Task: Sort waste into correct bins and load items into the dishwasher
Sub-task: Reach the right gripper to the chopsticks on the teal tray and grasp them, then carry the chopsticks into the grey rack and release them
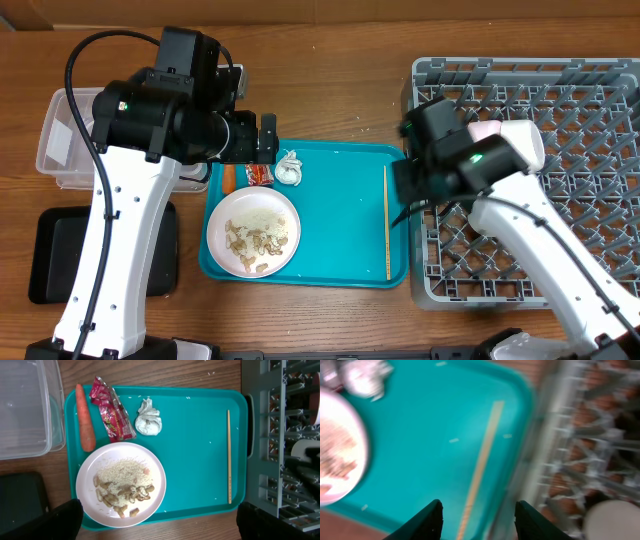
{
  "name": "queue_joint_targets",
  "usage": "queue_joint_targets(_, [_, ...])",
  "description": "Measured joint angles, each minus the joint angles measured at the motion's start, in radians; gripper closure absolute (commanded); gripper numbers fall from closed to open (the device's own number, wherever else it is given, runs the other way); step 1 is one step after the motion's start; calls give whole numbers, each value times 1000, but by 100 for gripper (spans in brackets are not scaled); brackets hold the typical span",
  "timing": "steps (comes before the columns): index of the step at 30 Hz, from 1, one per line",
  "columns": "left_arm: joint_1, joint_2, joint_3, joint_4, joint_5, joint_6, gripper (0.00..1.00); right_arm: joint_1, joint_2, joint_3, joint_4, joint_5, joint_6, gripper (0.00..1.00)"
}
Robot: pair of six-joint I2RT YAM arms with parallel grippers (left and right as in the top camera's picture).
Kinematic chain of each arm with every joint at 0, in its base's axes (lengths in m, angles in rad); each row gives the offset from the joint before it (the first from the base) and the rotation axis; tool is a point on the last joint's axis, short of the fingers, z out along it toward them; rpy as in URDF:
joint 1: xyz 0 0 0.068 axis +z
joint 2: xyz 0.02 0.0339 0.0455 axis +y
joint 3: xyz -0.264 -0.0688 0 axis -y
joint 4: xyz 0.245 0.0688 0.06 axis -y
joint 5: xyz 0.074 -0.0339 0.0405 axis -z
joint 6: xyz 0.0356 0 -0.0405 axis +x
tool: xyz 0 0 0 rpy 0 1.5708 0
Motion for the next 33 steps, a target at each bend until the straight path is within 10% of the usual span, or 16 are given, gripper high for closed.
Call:
queue_joint_targets(17, [0,0,0,0,0,0,0,170,270,-276,281,132,90,42])
queue_joint_targets(22, [0,0,0,0,0,0,0,165,296,-276,300,119,93,65])
queue_joint_targets(25, [0,0,0,0,0,0,0,165,301,-271,307,92,94,96])
queue_joint_targets(33, [0,0,0,0,0,0,0,165,304,-216,193,69,94,96])
